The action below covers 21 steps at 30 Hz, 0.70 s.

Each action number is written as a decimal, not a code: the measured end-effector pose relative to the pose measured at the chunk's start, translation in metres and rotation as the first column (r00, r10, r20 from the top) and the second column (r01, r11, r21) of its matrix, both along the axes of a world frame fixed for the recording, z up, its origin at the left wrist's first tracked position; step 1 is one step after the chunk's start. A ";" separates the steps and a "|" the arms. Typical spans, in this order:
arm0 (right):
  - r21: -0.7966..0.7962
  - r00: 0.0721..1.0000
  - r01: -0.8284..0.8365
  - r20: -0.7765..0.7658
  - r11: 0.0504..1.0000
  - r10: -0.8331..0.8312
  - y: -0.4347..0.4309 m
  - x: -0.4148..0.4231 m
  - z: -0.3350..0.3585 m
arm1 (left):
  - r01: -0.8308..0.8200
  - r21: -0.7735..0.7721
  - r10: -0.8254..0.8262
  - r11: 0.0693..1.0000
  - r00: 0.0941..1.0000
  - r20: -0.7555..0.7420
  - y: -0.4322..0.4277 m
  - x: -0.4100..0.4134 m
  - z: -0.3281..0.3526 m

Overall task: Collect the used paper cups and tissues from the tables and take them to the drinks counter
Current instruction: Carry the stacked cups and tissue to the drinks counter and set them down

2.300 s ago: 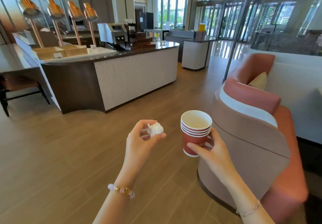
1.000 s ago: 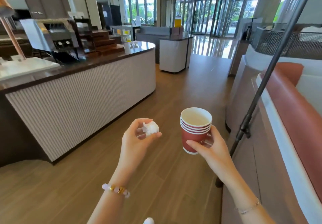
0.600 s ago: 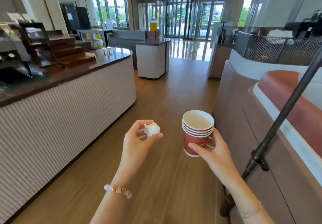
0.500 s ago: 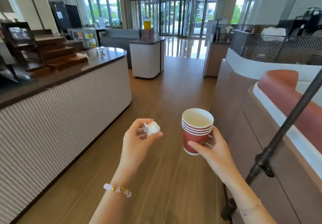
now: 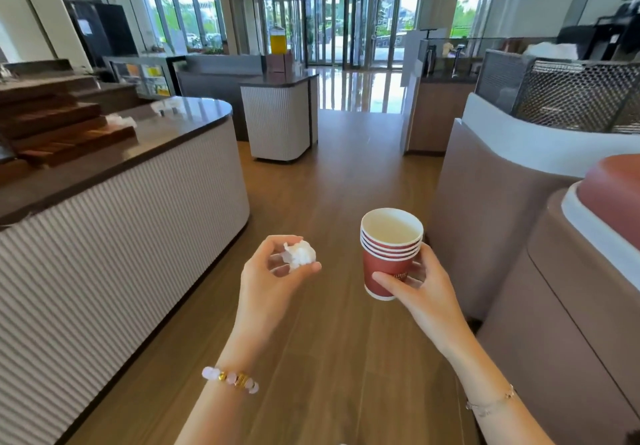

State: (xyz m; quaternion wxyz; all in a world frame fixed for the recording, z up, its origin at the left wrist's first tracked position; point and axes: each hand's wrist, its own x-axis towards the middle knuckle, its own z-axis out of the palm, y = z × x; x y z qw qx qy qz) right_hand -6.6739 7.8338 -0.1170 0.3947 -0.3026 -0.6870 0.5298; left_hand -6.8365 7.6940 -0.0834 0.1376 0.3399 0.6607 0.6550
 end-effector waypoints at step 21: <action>-0.021 0.995 0.098 -0.006 0.995 -0.098 0.367 -0.216 0.000 | 0.155 0.036 -0.152 0.987 0.985 -0.087 0.407 -0.244 -0.005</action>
